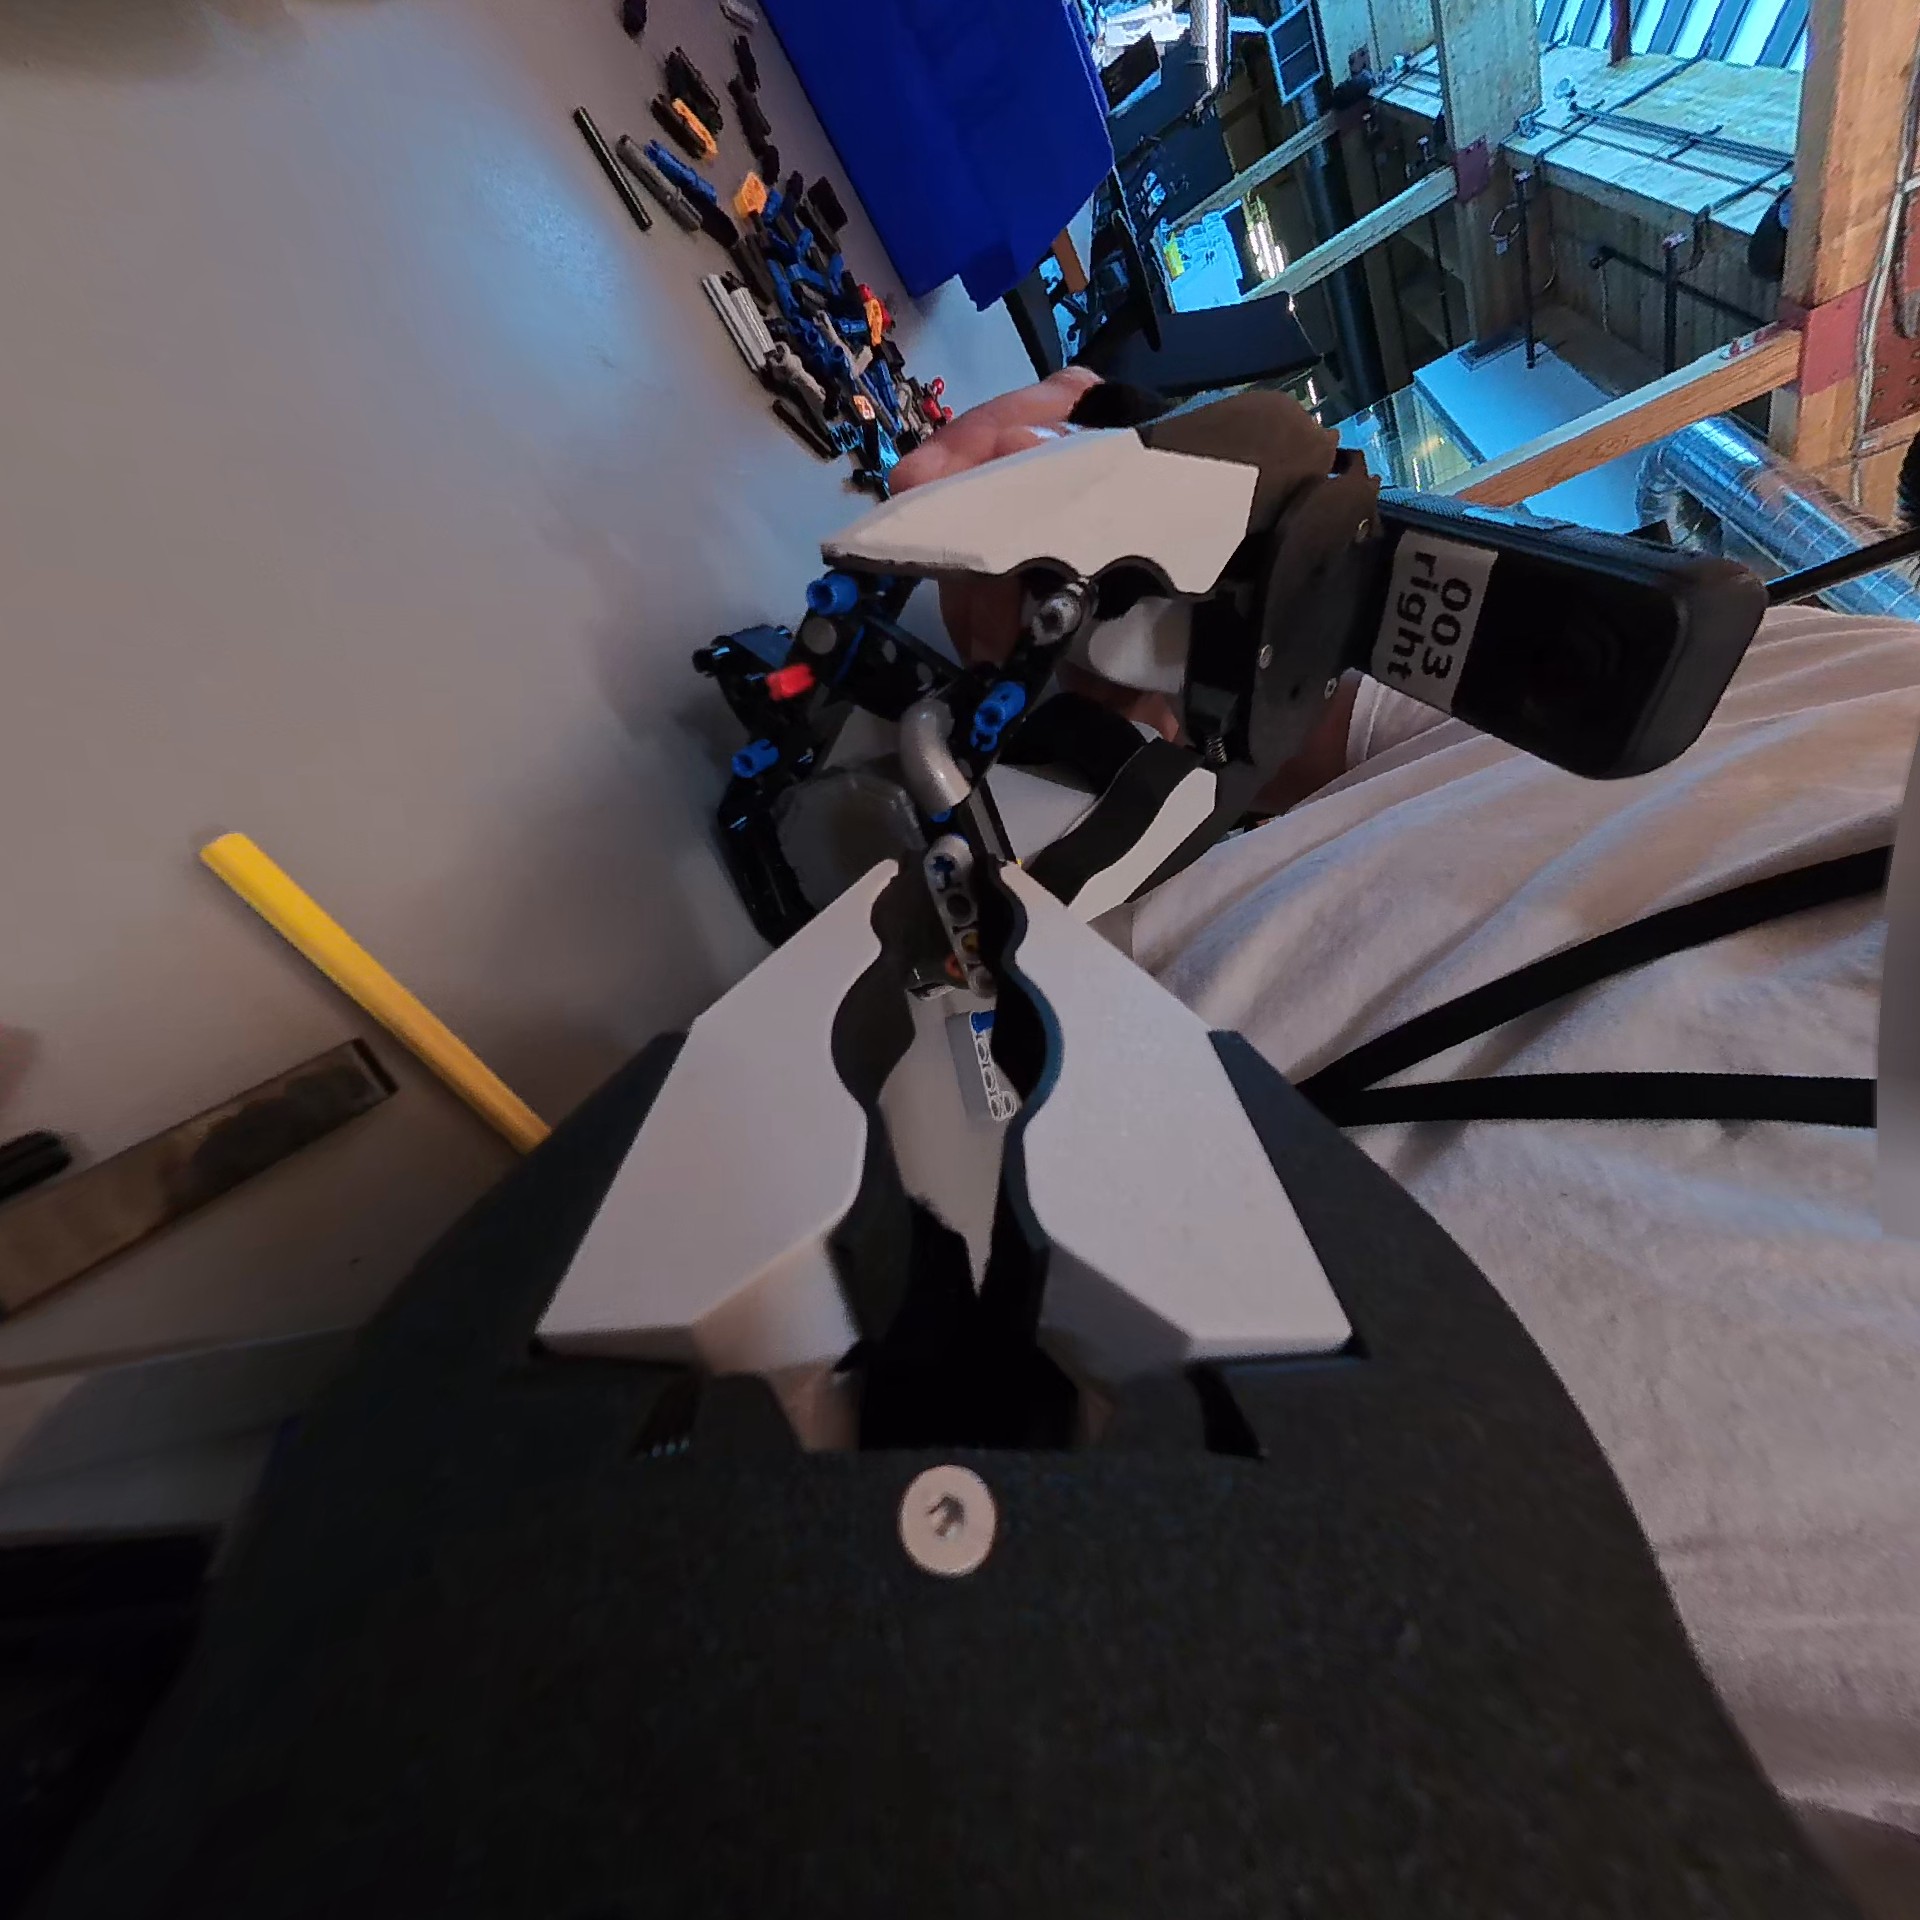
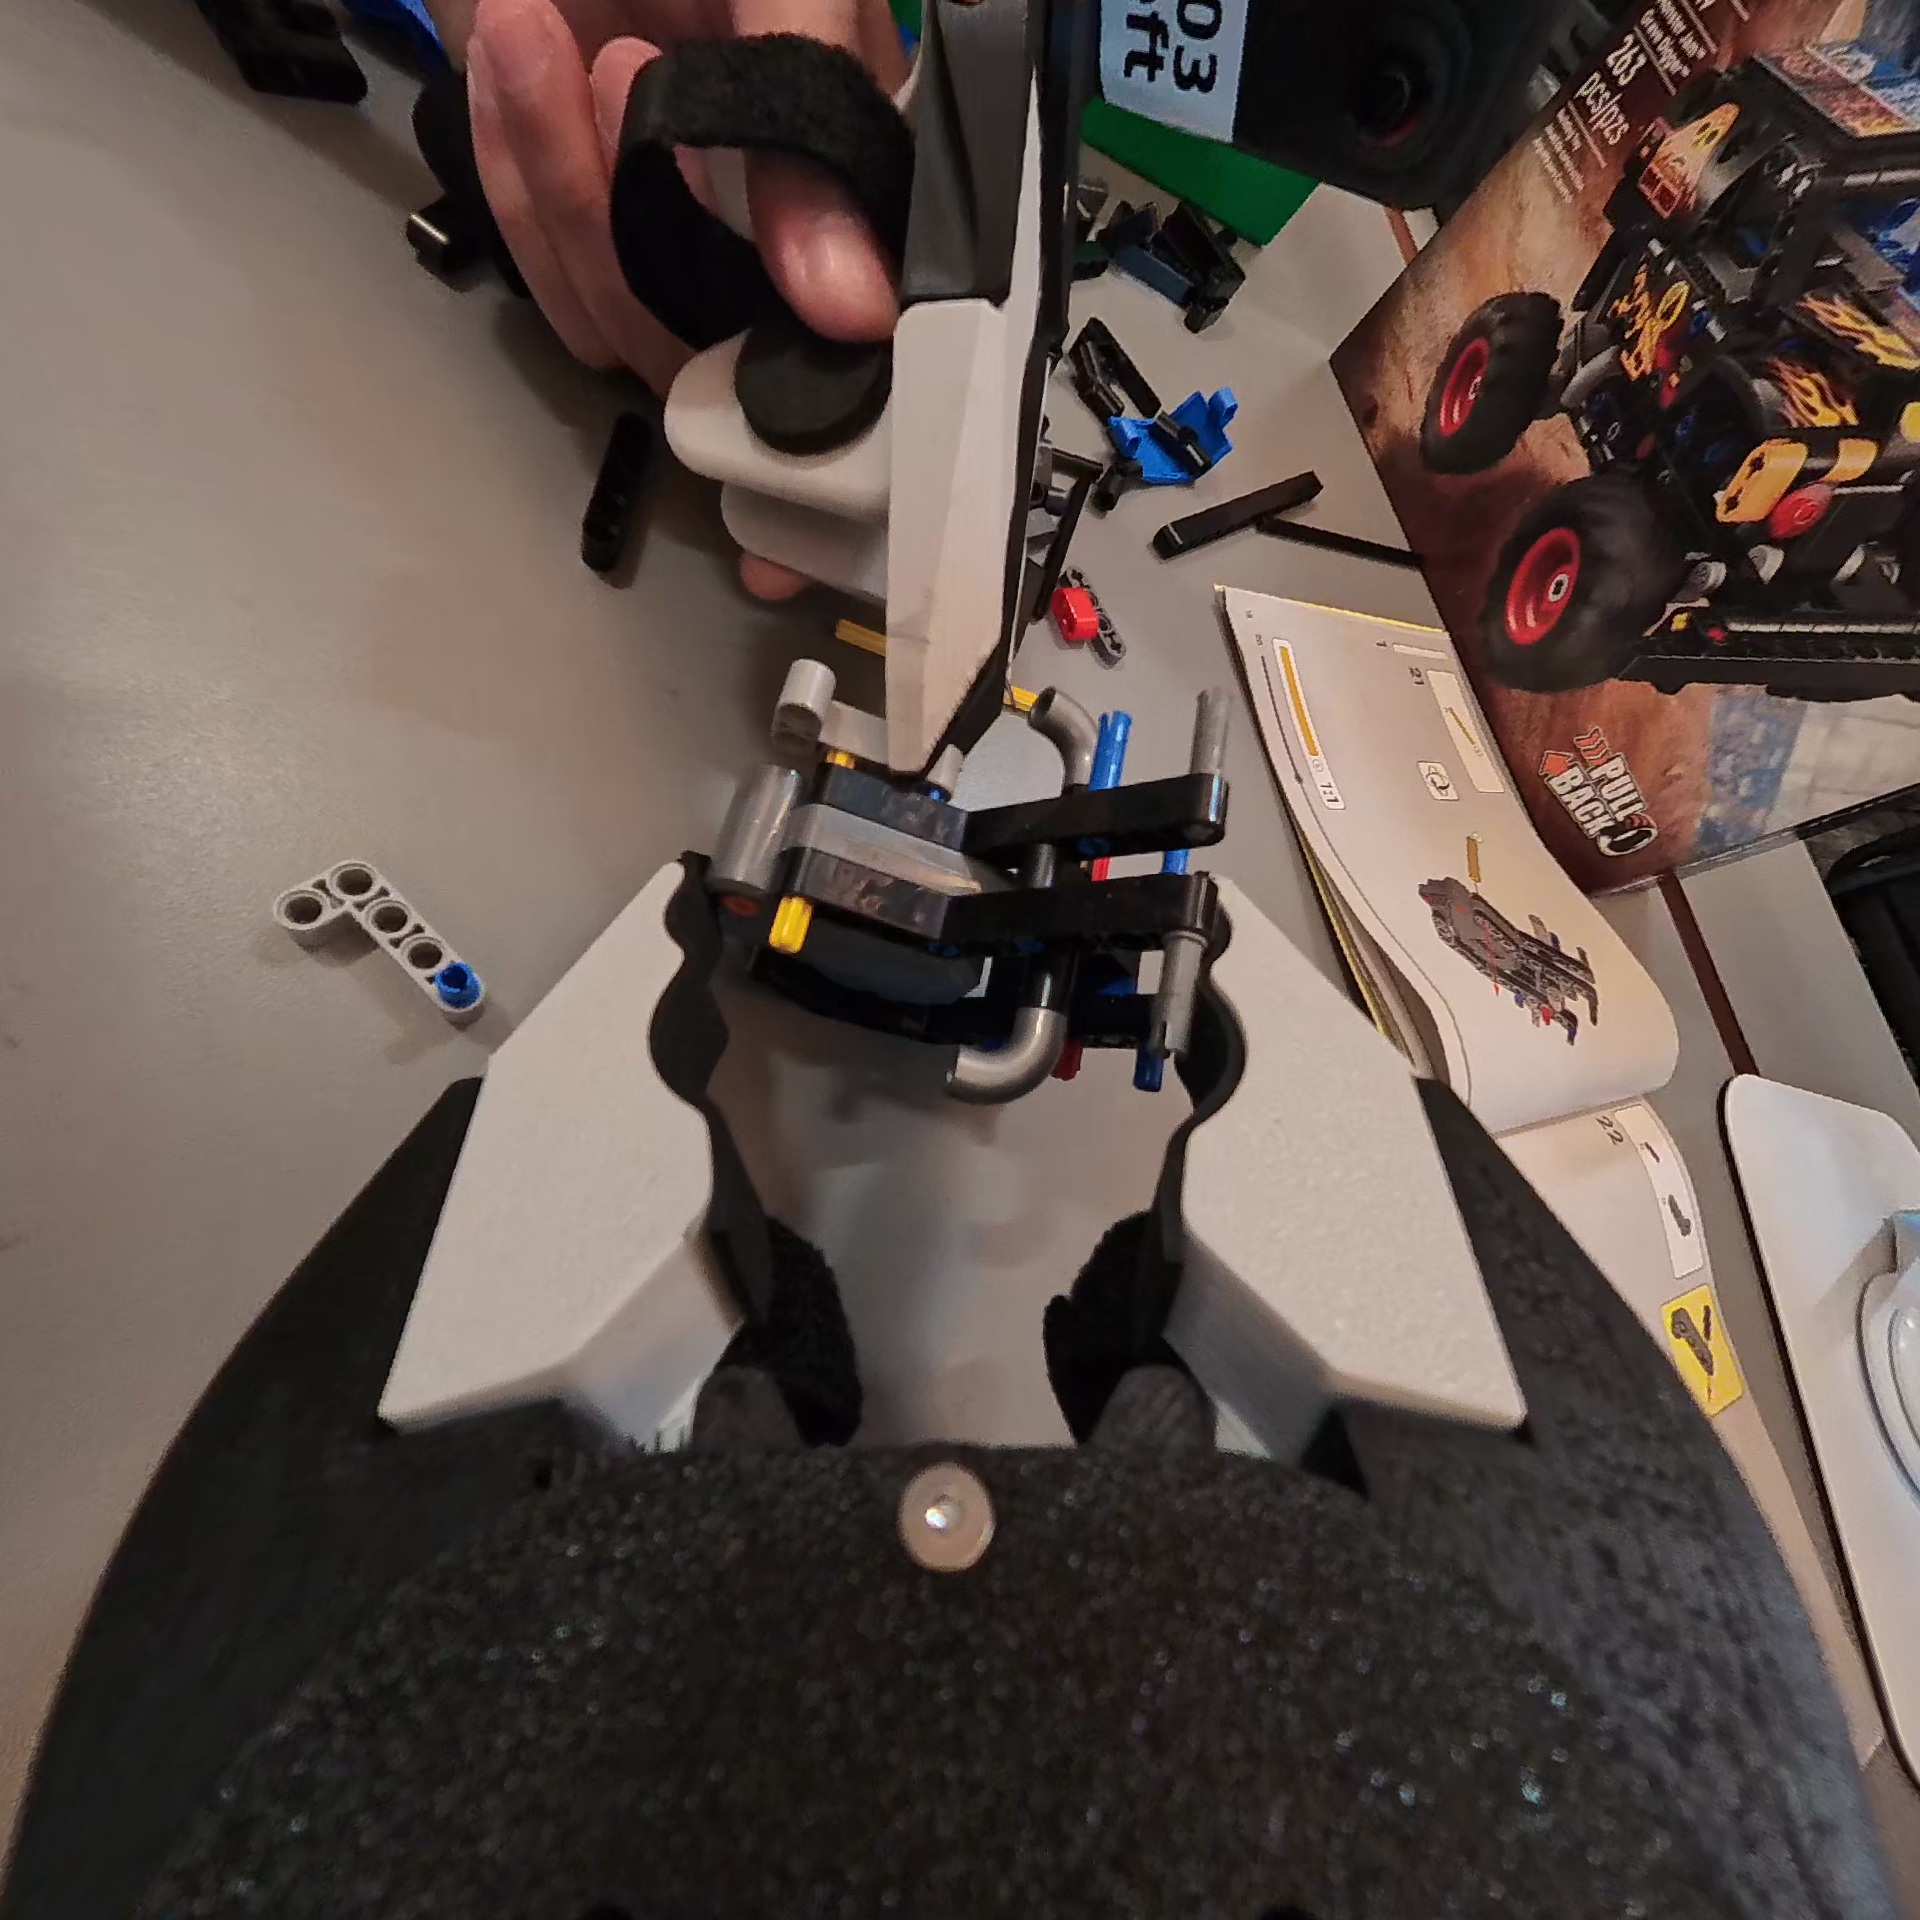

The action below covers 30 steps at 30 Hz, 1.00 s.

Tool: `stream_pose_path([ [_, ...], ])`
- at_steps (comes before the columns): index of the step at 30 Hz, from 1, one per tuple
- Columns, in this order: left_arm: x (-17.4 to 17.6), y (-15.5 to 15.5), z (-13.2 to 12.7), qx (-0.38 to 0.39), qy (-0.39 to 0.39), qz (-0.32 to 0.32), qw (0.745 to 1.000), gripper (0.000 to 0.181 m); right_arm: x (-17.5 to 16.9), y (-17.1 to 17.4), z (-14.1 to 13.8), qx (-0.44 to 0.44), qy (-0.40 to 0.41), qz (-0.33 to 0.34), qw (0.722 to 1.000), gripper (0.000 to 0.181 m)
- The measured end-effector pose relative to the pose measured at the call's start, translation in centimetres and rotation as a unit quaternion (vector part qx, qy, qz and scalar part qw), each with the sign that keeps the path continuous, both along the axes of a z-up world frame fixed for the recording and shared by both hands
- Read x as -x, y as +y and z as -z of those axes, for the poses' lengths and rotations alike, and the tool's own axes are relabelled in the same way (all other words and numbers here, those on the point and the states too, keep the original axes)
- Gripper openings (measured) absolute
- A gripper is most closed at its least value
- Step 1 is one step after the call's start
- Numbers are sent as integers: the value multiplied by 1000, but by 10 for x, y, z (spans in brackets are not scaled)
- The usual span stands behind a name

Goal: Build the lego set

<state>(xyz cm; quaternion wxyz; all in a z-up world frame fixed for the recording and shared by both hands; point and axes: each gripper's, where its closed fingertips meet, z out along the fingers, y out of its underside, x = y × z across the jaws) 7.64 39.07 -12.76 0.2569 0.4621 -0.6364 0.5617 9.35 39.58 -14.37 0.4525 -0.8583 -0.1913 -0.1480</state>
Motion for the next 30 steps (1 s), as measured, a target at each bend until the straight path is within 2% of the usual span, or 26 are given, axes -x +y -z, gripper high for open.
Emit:
stream_pose_path([
  [30,3,2,1,0,3,-5,1000,7,3,-1,1,0,3,-6,1000,88],
])
